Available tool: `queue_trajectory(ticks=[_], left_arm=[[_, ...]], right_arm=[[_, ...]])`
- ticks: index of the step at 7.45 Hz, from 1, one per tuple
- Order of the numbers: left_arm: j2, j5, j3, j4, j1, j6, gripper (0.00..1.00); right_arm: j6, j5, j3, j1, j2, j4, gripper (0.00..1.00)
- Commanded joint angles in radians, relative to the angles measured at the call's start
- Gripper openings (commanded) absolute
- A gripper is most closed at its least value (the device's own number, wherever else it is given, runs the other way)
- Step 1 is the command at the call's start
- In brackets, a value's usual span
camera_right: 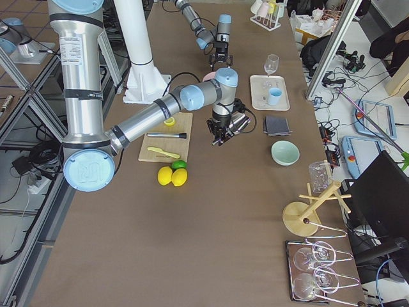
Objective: Put ice in cup with scoop
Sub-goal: 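Carry the scoop with right gripper over the pink bowl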
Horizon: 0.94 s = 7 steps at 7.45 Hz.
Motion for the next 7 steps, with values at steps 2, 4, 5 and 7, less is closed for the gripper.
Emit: queue_trajectory(ticks=[2,4,5,7], left_arm=[[-0.030,0.062,0.097,-0.128,-0.002,-0.098,0.99],[-0.050,0.063,0.121,-0.142,0.015,-0.178,0.99],[-0.068,0.075,0.123,-0.144,0.035,-0.183,0.99],[-0.064,0.146,0.126,-0.249,0.076,-0.221,0.99]], right_arm=[[-0.117,-0.139,0.056,-0.114,0.217,-0.303,0.00],[-0.144,-0.138,0.082,-0.115,0.231,-0.341,0.00],[-0.156,-0.141,0.095,-0.133,0.260,-0.394,0.00],[-0.222,-0.258,0.083,-0.224,0.375,-0.529,0.00]])
